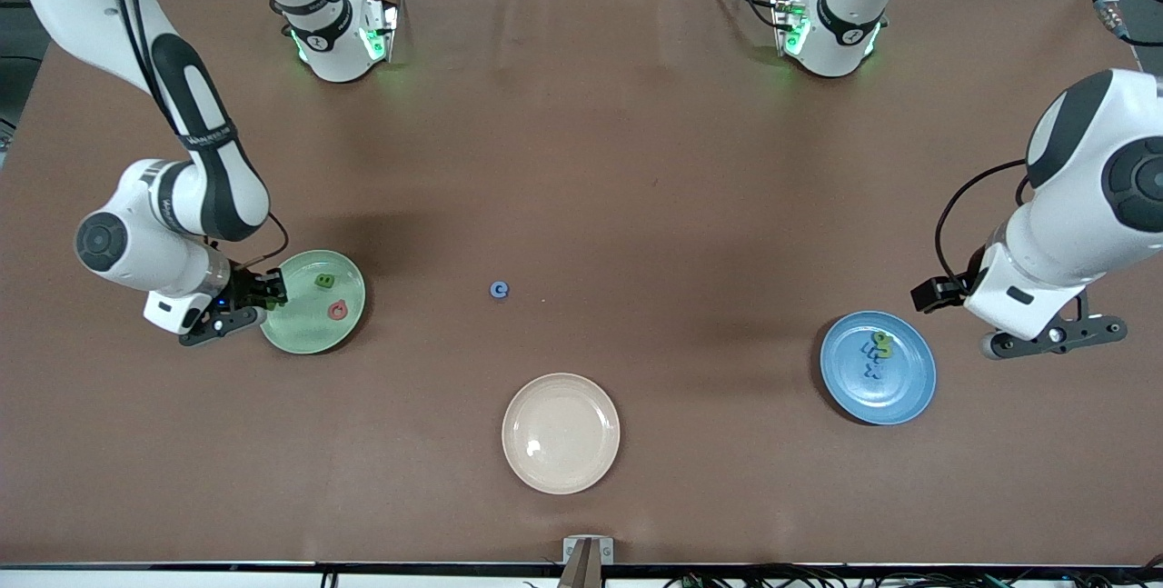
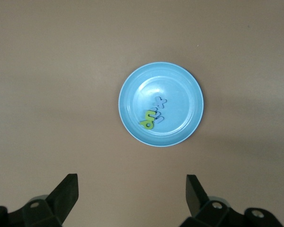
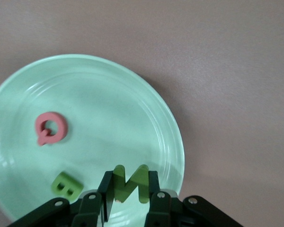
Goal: Sort upper and lower case letters into plates
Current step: 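Place the c on the blue plate while the right places N on green, then grasp the blue C with the right gripper while the left withdraws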
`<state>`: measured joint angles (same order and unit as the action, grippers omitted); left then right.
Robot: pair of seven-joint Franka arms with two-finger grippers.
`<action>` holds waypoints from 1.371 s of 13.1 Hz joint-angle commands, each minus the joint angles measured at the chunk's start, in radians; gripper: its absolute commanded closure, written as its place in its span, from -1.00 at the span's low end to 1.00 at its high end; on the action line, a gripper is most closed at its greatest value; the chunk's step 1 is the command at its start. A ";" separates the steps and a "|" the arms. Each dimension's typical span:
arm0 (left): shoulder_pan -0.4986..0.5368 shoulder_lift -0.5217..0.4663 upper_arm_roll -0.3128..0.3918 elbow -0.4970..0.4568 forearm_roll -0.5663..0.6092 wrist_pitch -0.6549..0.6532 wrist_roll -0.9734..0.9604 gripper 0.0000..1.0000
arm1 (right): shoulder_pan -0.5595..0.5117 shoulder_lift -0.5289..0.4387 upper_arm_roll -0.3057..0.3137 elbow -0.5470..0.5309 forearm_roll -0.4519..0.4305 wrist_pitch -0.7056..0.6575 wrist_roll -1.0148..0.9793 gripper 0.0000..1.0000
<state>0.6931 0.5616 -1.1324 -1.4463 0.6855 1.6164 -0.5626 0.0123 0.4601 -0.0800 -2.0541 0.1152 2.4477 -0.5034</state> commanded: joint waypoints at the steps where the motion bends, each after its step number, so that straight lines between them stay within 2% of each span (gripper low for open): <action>1: 0.008 -0.049 -0.030 -0.005 -0.020 -0.019 0.043 -1.00 | -0.014 0.031 0.013 -0.003 -0.011 0.047 -0.004 0.90; 2: 0.008 -0.051 -0.041 0.003 -0.021 -0.019 0.043 -1.00 | -0.012 0.031 0.013 -0.003 -0.011 0.039 -0.004 0.59; 3: 0.008 -0.051 -0.061 0.016 -0.021 -0.019 0.043 -1.00 | -0.012 0.029 0.014 -0.001 -0.011 0.034 -0.004 -0.27; 4: 0.008 -0.052 -0.066 0.021 -0.030 -0.019 0.046 -1.00 | -0.012 0.025 0.014 0.000 -0.011 0.022 -0.009 -0.98; 6: 0.008 -0.074 -0.069 0.023 -0.101 -0.021 0.050 -1.00 | -0.003 0.014 0.016 0.014 -0.002 -0.025 0.008 -1.00; 7: 0.008 -0.115 -0.055 0.023 -0.154 -0.021 0.075 -1.00 | 0.004 0.000 0.019 0.015 0.001 -0.039 0.049 -1.00; 8: 0.002 -0.167 -0.002 0.023 -0.217 -0.021 0.122 -1.00 | 0.024 -0.015 0.020 0.017 0.001 -0.061 0.136 -1.00; 9: -0.018 -0.233 0.082 0.021 -0.300 -0.021 0.182 -1.00 | 0.055 -0.032 0.022 0.017 0.003 -0.076 0.246 -1.00; 10: -0.089 -0.297 0.215 0.018 -0.398 -0.021 0.263 -1.00 | 0.098 -0.050 0.022 0.018 0.001 -0.093 0.384 -1.00; 11: -0.181 -0.351 0.365 0.011 -0.464 -0.021 0.323 -1.00 | 0.151 -0.058 0.022 0.023 0.003 -0.102 0.531 -1.00; 12: -0.267 -0.388 0.484 0.006 -0.510 -0.023 0.346 -1.00 | 0.216 -0.060 0.022 0.028 0.003 -0.102 0.683 -1.00; 14: -0.349 -0.422 0.612 0.006 -0.558 -0.085 0.368 -1.00 | 0.363 -0.055 0.022 0.051 0.001 -0.093 0.985 -1.00; 16: -0.447 -0.482 0.776 -0.012 -0.619 -0.136 0.401 -1.00 | 0.464 -0.041 0.020 0.093 0.001 -0.088 1.156 -1.00; 18: -0.542 -0.547 0.928 -0.067 -0.693 -0.150 0.456 -1.00 | 0.550 0.014 0.020 0.146 0.001 -0.072 1.322 -1.00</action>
<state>0.2220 0.0987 -0.3240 -1.4334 0.0485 1.4723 -0.1612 0.5117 0.4244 -0.0456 -1.9583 0.1171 2.3649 0.6892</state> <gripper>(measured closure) 0.000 0.000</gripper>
